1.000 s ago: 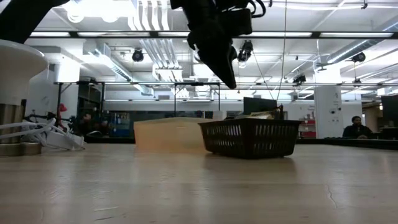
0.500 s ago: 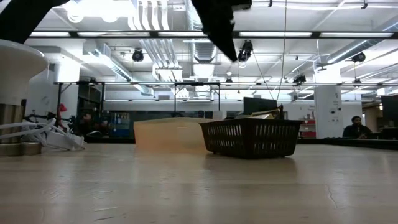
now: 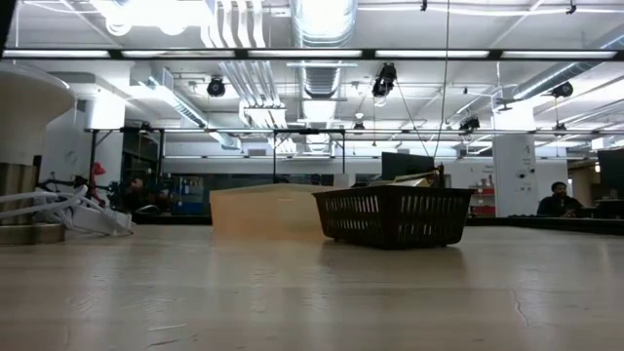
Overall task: Pick & Place School Supplies
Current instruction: Put the yellow crayon box into the black bin
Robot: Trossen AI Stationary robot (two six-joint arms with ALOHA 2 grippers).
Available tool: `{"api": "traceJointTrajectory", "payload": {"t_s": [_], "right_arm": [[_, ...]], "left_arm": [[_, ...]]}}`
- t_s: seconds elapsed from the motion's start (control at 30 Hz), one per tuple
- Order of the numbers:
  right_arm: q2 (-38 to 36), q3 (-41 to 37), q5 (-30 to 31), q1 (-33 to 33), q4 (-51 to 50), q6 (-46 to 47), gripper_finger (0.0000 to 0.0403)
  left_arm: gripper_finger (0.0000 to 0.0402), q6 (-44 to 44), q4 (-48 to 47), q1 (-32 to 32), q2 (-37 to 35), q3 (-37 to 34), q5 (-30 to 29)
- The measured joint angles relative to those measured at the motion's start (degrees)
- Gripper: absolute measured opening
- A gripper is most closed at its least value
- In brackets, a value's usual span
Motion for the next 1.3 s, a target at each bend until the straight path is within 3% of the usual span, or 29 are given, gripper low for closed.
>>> {"api": "traceJointTrajectory", "payload": {"t_s": [0.23,0.53,0.87,1.1,1.3], "right_arm": [[0.0,0.0,2.5,-0.2,-2.7,-1.5,0.0169],[0.0,0.0,2.5,-0.1,-3.1,-1.5,0.0169],[0.0,0.0,2.4,-0.1,-4.9,1.3,0.0169],[0.0,0.0,2.3,-0.1,-15.9,6.1,0.0169],[0.0,-0.1,2.3,-0.1,-21.8,5.7,0.0169]], "left_arm": [[0.009,-15.2,1.3,-3.5,-14.5,-14.5,8.3],[0.0087,-25.6,15.7,-19.0,-25.1,-36.2,6.2],[0.0085,-60.2,19.3,-29.6,-25.3,-52.5,4.6],[0.0085,-73.0,27.7,-31.7,-24.9,-60.6,7.5],[0.0085,-85.6,29.4,-31.6,-25.0,-61.7,12.0]]}}
